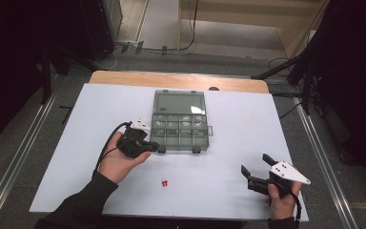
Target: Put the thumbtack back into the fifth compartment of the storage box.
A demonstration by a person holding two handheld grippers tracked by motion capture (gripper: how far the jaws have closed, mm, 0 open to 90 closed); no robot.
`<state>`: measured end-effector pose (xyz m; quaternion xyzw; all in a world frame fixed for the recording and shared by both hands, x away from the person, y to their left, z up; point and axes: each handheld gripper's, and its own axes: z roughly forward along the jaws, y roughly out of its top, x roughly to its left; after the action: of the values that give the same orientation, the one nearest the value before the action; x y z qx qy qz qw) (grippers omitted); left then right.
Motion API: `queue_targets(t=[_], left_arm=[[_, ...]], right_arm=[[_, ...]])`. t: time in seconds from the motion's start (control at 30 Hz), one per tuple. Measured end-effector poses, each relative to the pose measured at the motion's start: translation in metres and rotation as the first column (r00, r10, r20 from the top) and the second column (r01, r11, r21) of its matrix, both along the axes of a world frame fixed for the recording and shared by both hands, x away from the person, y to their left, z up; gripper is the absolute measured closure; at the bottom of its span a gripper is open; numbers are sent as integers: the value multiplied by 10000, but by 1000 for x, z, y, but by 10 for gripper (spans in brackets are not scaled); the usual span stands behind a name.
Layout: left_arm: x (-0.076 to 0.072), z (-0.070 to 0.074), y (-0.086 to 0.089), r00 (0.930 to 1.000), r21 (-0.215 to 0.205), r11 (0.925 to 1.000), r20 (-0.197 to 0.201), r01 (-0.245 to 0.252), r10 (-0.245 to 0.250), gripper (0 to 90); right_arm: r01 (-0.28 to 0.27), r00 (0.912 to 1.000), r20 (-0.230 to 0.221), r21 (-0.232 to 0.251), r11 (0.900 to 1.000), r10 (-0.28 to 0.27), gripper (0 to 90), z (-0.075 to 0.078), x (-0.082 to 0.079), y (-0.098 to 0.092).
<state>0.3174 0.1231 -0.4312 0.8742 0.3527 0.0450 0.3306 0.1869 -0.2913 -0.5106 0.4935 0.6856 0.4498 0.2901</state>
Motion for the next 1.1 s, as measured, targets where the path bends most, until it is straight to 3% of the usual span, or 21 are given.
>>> queue_targets(t=[0.7, 1.1], left_arm=[[25, 1, -2, 9999, 138, 9998, -59, -144, 145, 844], [42, -5, -8, 9996, 591, 9980, -148, -231, 240, 843]], right_arm=[[-9, 10000, -16, -26, 10000, 9, 99, 0, 0, 0], [-49, 10000, 3, -98, 9999, 49, 100, 0, 0, 0]])
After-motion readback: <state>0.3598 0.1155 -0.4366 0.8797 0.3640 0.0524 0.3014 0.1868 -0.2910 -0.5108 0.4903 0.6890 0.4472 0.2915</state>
